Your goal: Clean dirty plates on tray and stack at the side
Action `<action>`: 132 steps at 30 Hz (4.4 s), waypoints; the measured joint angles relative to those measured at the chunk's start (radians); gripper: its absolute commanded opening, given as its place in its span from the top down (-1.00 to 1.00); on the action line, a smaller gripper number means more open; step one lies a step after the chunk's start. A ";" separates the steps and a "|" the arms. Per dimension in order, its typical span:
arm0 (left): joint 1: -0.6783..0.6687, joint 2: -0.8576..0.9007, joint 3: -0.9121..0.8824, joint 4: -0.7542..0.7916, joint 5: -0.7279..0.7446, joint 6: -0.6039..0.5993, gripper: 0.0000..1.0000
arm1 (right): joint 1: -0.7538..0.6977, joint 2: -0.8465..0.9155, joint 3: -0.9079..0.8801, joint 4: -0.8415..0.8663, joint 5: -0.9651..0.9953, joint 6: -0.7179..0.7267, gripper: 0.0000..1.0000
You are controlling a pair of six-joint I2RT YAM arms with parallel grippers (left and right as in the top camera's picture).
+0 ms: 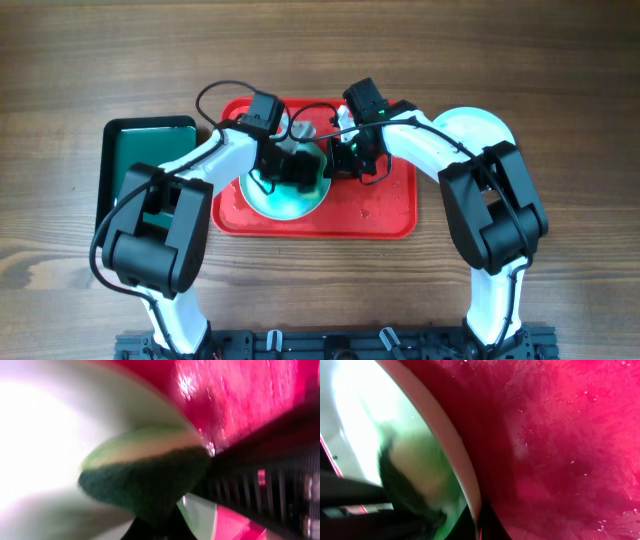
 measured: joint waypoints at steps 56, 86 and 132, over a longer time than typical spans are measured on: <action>0.173 0.032 0.475 -0.513 -0.489 -0.254 0.92 | 0.168 -0.343 -0.001 -0.128 0.935 -0.027 0.92; 0.173 0.032 0.475 -0.514 -0.479 -0.254 0.92 | 0.557 -0.356 -0.001 -0.303 1.604 -0.346 0.91; -0.150 0.100 0.346 -0.385 -0.640 -0.374 0.92 | 0.142 -0.356 -0.009 -0.193 0.904 0.047 0.91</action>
